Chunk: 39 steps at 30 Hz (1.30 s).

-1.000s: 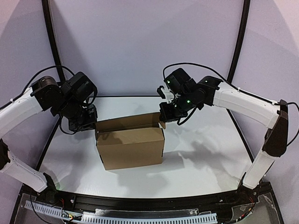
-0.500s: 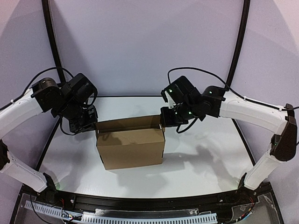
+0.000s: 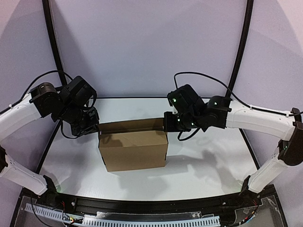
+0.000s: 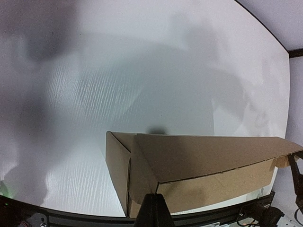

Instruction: Fold the paper box

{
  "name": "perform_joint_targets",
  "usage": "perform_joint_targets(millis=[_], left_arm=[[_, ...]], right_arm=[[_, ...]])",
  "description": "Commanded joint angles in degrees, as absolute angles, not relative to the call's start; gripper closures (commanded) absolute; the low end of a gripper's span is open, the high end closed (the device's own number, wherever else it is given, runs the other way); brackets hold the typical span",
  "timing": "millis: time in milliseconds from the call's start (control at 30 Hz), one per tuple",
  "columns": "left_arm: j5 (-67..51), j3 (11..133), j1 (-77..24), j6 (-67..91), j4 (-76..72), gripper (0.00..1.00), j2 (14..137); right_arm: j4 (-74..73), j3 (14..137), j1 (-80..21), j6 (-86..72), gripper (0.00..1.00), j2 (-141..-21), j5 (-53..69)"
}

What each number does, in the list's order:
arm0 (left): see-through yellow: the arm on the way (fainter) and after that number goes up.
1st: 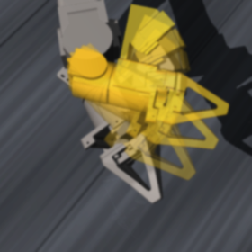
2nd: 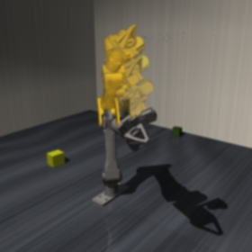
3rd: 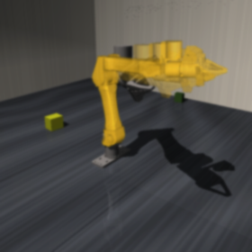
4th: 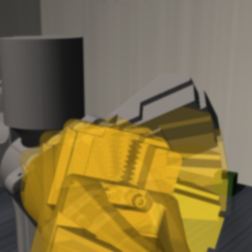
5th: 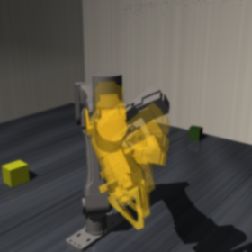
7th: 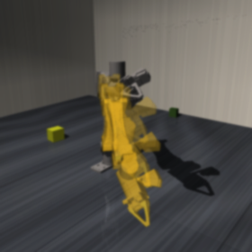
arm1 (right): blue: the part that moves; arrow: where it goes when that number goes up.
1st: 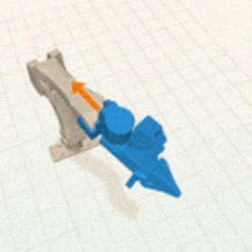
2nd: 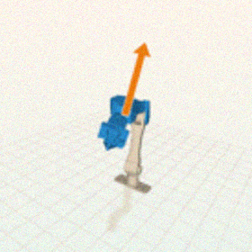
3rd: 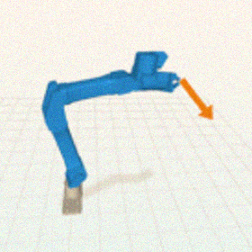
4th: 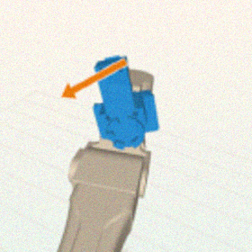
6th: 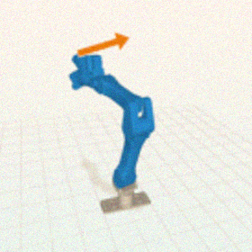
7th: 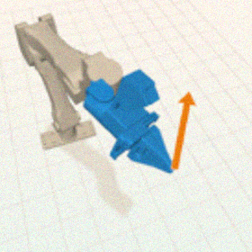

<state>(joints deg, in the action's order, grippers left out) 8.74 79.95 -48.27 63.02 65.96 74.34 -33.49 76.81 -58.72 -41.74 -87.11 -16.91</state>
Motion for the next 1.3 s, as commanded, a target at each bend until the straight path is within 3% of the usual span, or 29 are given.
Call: perform_joint_targets(millis=[0,400,767,1000,1200,1267], left_arm=[[4.56,75.62,-48.93,63.62,67.58,0.99,76.06],[5.57,70.47,-49.7,64.9,69.13,0.99,73.67],[5.34,67.11,-51.05,65.5,68.45,0.99,73.96],[5.7,66.69,-51.24,65.44,69.45,0.99,74.08],[5.35,66.13,-51.33,65.43,69.32,0.99,74.17],[4.68,66.42,-51.33,65.14,68.01,0.99,73.91]], right_arm=[[-26.36,70.98,-62.39,-45.03,1.0,-84.39,-20.5],[-21.82,63.76,-66.2,-49.19,1.0,-81.77,-23.21],[-21.06,59.21,-71.98,-51.65,1.0,-83.29,-34.79],[-22.34,61.94,-71.41,-48.14,1.0,-78.21,-29.73],[-8.2,52.22,-71.65,-44.34,1.0,-75.64,-26.91],[-10.1,52.92,-71.84,-44.39,1.0,-77.47,-28.22]])
